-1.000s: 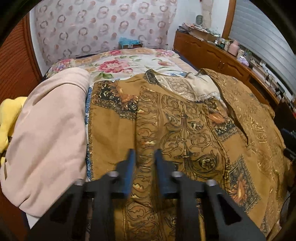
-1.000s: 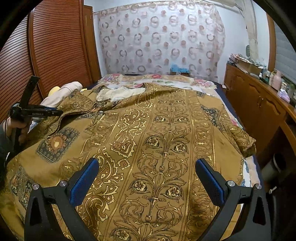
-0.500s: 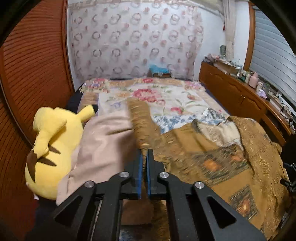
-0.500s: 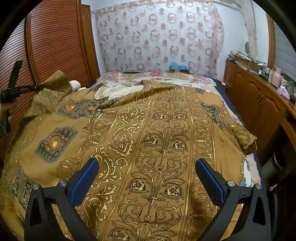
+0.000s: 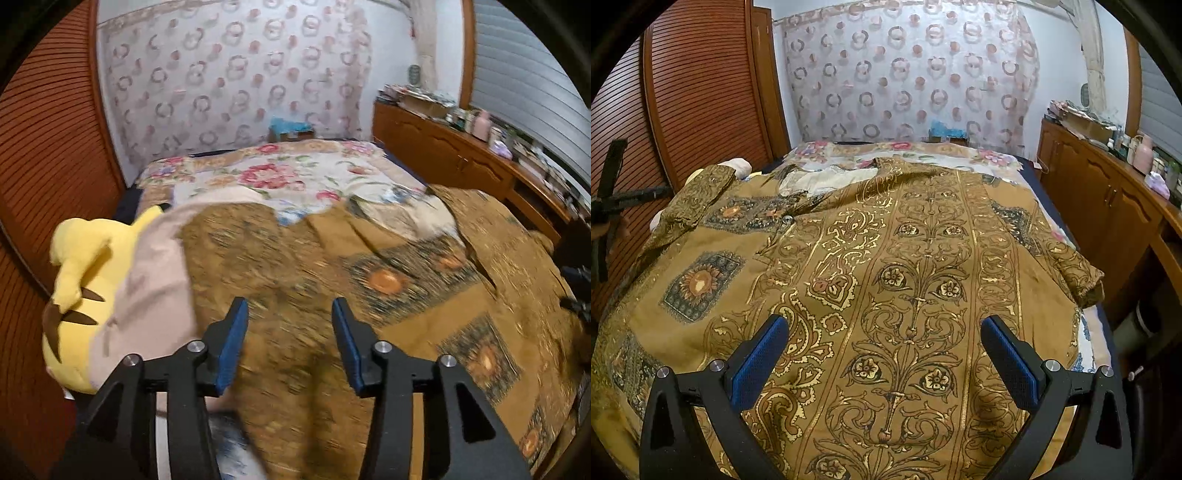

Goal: Fold small clothes

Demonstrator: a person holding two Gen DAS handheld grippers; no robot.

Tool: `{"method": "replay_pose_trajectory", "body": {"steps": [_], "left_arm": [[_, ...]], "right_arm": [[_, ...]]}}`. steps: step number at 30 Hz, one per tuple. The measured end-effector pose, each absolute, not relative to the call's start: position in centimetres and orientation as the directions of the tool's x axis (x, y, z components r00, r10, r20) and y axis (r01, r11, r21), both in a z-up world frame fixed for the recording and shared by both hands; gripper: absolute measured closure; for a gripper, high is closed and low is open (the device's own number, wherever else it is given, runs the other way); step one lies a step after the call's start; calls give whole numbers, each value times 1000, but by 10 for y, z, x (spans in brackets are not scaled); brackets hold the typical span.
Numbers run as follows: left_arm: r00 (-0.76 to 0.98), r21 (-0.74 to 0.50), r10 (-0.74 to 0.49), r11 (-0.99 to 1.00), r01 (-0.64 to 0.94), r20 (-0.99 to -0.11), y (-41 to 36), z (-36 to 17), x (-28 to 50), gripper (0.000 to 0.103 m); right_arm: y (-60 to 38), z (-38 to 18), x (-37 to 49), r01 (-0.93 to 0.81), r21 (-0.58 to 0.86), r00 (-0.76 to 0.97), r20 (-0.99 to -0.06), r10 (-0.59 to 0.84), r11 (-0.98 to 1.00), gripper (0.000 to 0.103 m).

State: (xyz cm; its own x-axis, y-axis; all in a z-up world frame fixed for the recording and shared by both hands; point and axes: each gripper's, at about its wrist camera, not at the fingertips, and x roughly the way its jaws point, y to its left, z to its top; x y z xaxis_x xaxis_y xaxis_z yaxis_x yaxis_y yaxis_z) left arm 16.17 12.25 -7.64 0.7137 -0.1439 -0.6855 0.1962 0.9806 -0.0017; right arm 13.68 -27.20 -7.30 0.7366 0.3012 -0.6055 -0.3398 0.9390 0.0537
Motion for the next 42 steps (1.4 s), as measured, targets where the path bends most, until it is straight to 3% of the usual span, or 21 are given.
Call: {"method": "replay_pose_trajectory", "body": {"steps": [2,10,16,21,26,28,30,32,34,36,39,42], "left_arm": [[700,-11,-169,975,224,-694,110,-84,156,43],[639,-15,-193,962,273,-744,71,-112,152,43],[619,-17,-194,960,279,-761,62,-121,152,43],[604,-14,-188,960,280,-775,58,-127,154,43],[599,-16,-197,956,294,-776,56,-129,152,31],[599,-6,-191,955,297,-778,54,-129,152,31],[596,-13,-196,955,297,-778,55,-128,152,31],[588,-18,-206,951,309,-782,54,-130,152,21],[590,-4,-197,950,311,-783,51,-130,152,20],[589,-9,-199,951,309,-784,51,-130,152,20],[588,-7,-198,951,310,-784,51,-130,152,20],[587,-10,-200,950,311,-784,51,-130,153,19]], "right_arm": [[-275,-71,135,-332,37,748,-598,287,943,0],[-329,-56,138,-231,12,808,-555,198,973,1],[-385,-60,156,-128,7,808,-579,108,992,7],[-417,-67,182,-87,88,777,-617,123,992,19],[-428,-72,209,-81,168,731,-660,173,982,26],[-430,-72,216,-85,193,714,-673,195,977,28],[-433,-76,222,-90,229,696,-682,226,969,35],[-435,-74,228,-93,253,679,-691,248,963,41],[-439,-73,234,-100,267,665,-699,264,958,50],[-439,-72,236,-112,265,658,-702,271,958,65],[-433,-67,240,-151,225,663,-699,267,963,86],[-417,-57,236,-184,129,692,-687,221,975,95]]}}
